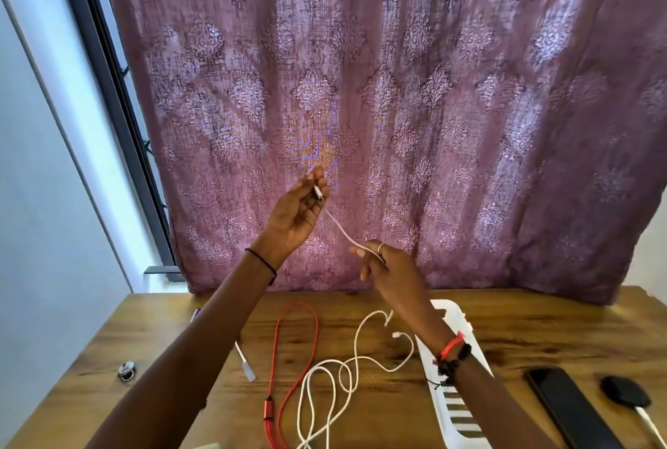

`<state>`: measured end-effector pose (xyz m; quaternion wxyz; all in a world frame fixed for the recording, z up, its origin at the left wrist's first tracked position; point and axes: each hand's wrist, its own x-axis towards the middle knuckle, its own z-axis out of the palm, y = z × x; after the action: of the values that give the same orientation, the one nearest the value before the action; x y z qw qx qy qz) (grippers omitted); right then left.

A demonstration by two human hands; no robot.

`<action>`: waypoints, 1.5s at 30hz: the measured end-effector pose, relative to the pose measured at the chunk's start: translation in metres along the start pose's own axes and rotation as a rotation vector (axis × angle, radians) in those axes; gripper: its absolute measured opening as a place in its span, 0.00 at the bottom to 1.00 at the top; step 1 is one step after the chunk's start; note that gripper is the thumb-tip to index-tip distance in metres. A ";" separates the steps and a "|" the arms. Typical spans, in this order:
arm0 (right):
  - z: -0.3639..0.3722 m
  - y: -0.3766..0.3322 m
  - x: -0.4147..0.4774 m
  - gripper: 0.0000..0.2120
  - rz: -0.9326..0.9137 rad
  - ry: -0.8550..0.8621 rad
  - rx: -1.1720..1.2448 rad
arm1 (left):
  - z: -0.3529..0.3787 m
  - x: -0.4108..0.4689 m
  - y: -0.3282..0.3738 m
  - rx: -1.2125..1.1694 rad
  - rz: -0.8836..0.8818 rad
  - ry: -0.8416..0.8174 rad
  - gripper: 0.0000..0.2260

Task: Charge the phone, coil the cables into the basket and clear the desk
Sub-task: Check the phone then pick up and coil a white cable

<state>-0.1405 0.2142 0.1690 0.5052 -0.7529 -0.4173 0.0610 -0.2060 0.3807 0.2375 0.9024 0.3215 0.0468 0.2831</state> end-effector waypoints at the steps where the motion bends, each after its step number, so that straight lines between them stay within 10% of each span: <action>1: -0.002 -0.001 -0.003 0.10 -0.039 0.017 -0.055 | 0.000 0.000 0.000 0.057 0.024 -0.003 0.11; 8: -0.012 -0.018 -0.009 0.15 -0.209 0.088 -0.528 | 0.008 -0.006 -0.011 0.419 0.219 0.013 0.15; 17: -0.037 -0.042 0.005 0.11 -0.282 0.260 -0.398 | 0.012 -0.026 -0.020 1.430 0.581 -0.168 0.09; 38: -0.051 -0.058 0.027 0.08 -0.167 0.259 0.390 | 0.027 -0.047 -0.020 0.226 -0.061 -0.359 0.14; 45: -0.037 -0.045 0.018 0.10 -0.166 0.296 0.244 | 0.037 -0.042 -0.017 -0.108 -0.084 -0.292 0.14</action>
<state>-0.1350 0.2066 0.2293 0.6518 -0.6498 -0.3889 -0.0419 -0.2230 0.3272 0.2523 0.9266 0.3079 -0.0870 0.1977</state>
